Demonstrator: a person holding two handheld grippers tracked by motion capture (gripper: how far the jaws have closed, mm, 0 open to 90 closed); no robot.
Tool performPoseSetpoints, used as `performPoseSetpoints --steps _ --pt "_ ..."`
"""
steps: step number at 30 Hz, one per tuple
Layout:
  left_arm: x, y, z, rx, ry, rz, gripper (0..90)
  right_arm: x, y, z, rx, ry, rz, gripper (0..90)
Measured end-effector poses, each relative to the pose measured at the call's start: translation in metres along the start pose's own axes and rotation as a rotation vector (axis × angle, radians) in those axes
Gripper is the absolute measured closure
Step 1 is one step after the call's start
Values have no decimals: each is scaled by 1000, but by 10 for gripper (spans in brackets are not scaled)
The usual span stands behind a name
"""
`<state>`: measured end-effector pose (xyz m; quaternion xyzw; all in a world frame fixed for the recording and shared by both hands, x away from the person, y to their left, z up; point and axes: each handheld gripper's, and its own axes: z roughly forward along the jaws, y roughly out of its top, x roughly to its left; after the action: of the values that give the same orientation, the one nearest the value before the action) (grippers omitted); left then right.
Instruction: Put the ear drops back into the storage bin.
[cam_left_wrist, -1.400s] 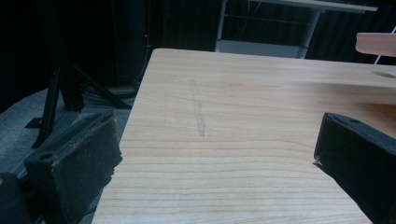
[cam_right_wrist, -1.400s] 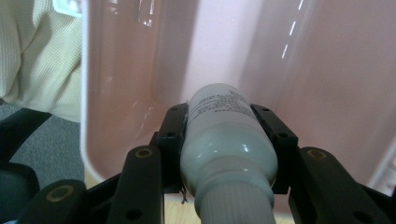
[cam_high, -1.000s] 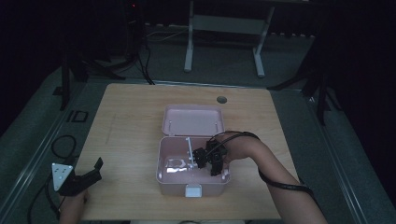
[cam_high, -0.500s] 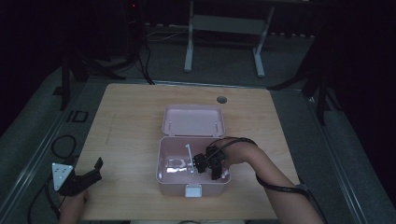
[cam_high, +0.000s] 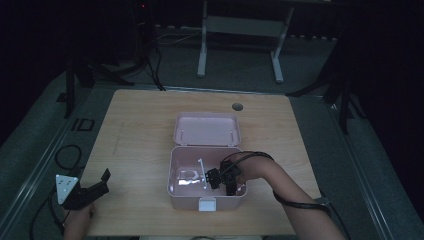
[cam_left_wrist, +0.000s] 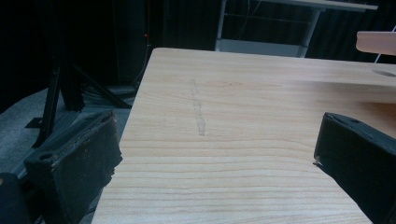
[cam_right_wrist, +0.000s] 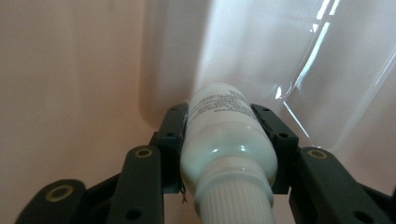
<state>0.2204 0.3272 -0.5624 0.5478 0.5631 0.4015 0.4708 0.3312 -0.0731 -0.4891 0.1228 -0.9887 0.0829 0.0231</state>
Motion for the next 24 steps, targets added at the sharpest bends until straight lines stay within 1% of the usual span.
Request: performPoseSetpoints --steps 3,4,8,11,12,13,15,18,24 --pt "0 0 0 -1 0 0 5 -1 -1 0 -6 -1 25 543" --pt "0 0 0 -1 0 0 5 -2 -1 0 -4 6 27 548" --pt "0 0 0 -1 1 1 5 -1 -1 -1 -4 12 16 554" --pt "0 0 0 -2 1 1 5 0 -1 -3 -7 9 19 557" --pt "0 0 0 -2 1 2 5 0 -1 -4 -10 6 13 558" --pt "0 0 0 -2 1 1 4 0 -2 -6 -14 6 19 560" --pt "0 0 0 -2 2 2 5 1 -3 -9 -13 3 17 560" --pt "0 0 0 -1 2 1 5 1 -4 -15 -27 0 18 561" --pt "0 0 0 -1 2 2 5 1 -7 -29 -47 -21 20 558"
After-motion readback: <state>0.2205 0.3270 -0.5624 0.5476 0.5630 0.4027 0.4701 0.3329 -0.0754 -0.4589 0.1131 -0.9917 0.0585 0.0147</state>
